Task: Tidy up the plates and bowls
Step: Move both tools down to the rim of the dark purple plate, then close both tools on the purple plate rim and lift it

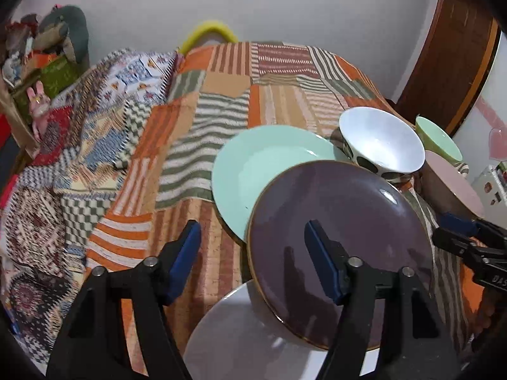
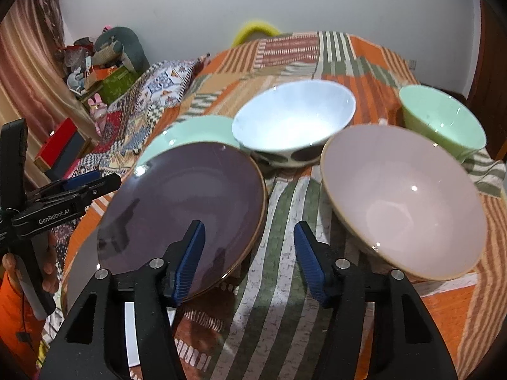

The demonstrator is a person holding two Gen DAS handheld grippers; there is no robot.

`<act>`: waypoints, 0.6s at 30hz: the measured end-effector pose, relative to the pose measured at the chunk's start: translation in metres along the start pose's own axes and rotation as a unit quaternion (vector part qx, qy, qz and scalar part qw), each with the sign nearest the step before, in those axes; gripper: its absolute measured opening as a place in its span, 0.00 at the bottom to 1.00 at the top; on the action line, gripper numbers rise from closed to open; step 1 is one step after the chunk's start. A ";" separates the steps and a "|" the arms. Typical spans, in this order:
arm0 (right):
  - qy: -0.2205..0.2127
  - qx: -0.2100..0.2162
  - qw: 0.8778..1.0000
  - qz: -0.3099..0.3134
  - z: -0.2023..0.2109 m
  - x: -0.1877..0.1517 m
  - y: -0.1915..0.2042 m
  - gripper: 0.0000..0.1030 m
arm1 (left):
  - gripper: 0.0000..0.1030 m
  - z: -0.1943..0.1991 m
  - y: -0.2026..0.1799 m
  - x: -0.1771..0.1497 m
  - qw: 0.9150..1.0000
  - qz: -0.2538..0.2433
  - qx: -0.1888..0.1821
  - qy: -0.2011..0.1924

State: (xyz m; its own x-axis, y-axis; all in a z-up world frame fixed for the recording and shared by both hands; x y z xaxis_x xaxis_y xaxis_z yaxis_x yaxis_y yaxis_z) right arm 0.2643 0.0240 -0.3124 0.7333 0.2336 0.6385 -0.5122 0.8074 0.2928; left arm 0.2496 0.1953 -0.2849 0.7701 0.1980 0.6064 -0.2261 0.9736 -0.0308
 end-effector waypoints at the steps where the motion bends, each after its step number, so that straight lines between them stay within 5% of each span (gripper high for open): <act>1: 0.004 0.000 1.000 -0.001 -0.003 0.000 0.000 0.49 | 0.52 -0.003 0.000 -0.001 1.000 0.000 -0.003 0.005; 10: 0.031 0.008 0.999 -0.018 -0.017 -0.004 -0.004 0.34 | 0.32 -0.024 -0.001 -0.006 0.999 0.016 -0.025 0.034; 18: 0.037 0.011 0.999 -0.024 -0.026 -0.003 -0.003 0.28 | 0.31 -0.029 -0.006 -0.012 0.998 0.008 -0.042 0.048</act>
State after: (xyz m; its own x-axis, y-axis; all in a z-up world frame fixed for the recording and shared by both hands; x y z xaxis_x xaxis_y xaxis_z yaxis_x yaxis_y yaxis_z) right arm 0.2751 0.0351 -0.3337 0.7880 0.2360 0.5687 -0.4853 0.8064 0.3379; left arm 0.2590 0.1906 -0.3144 0.8210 0.2194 0.5271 -0.1915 0.9756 -0.1079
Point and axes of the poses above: each gripper's, at about its wrist camera, not at the fingertips, and z roughly against the way its jaws point, y to its left, x to its top, the point moved 8 cm from there along -z, roughly the way its jaws point, and after that the axes turned 8 degrees about x, right-handed, at the moved point
